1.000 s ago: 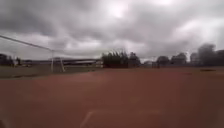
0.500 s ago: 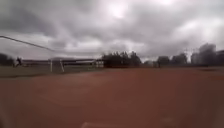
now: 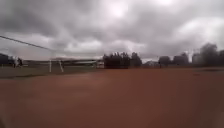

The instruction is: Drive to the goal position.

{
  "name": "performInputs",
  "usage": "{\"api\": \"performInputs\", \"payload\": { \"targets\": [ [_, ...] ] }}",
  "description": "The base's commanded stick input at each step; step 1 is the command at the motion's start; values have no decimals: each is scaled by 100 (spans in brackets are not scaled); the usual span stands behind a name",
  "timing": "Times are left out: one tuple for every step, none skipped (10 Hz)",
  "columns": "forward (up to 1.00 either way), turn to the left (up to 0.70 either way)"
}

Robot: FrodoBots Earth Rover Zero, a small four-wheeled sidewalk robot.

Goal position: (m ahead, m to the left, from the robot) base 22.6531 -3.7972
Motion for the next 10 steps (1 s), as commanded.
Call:
{"api": "performInputs", "payload": {
  "targets": [
    [70,0],
    [70,0],
    [70,0],
    [70,0],
    [70,0],
    [70,0],
    [70,0],
    [70,0],
    [70,0],
    [70,0]
  ]
}}
